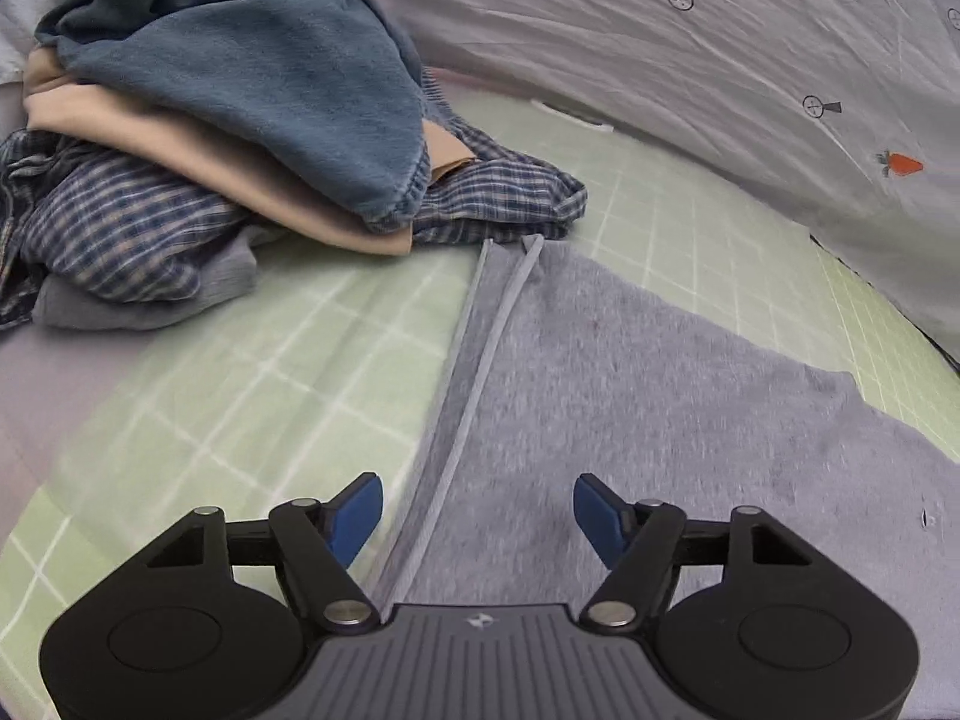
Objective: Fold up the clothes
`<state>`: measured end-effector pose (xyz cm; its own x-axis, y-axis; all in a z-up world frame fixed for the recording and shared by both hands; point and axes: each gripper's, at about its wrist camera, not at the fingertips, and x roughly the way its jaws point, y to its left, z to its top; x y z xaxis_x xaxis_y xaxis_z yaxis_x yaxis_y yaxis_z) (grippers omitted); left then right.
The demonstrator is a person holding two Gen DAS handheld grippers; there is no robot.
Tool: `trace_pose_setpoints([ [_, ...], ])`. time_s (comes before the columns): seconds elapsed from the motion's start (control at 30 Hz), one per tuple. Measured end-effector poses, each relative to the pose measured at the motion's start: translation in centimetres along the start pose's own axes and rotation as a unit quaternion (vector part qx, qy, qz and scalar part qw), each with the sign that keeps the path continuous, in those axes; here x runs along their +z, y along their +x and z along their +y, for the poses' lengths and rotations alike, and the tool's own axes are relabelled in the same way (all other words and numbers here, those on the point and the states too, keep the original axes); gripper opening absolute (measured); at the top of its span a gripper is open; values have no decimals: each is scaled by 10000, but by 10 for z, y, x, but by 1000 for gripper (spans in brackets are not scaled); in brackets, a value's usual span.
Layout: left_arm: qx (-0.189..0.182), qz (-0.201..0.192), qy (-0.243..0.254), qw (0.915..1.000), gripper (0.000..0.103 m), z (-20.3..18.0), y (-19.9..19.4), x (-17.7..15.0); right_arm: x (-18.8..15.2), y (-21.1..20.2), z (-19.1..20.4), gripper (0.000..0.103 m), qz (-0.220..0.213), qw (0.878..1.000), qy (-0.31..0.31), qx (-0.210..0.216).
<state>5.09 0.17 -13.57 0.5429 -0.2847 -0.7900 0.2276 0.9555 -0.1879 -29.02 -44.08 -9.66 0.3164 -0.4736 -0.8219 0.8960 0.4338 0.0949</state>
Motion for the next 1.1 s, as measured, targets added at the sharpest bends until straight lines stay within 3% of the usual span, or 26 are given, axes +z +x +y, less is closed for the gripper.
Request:
trace_pose_setpoints([
  [0.33, 325, -372, 636, 9968, 68, -16, 8, -8, -9, 8, 4, 102, 235, 9995, 133, -147],
  [0.4, 376, -446, 796, 9951, 57, -22, 8, -11, -10, 9, 4, 102, 273, 9994, 165, -136],
  [0.5, 189, -423, 731, 9963, 30, -24, 7, -9, -12, 12, 4, 102, 319, 9992, 233, -113],
  [0.53, 89, -375, 633, 9973, 11, -23, 7, -7, -12, 13, 4, 102, 331, 9990, 263, -106],
  [0.57, -80, -301, 426, 9986, 7, -19, 8, -3, -11, 15, 3, 102, 341, 9989, 300, -97],
  [0.73, -460, -118, -662, 9967, 6, 1, 6, 5, -6, 19, -1, 102, 331, 9989, 304, -140],
  [0.97, -887, -490, -899, 9908, 6, -29, -27, 11, 4, 15, -16, 102, 203, 9997, 79, -74],
  [1.1, -1078, -612, -763, 9893, 6, -66, -41, 16, 11, 15, -33, 102, 216, 9997, 136, 37],
])
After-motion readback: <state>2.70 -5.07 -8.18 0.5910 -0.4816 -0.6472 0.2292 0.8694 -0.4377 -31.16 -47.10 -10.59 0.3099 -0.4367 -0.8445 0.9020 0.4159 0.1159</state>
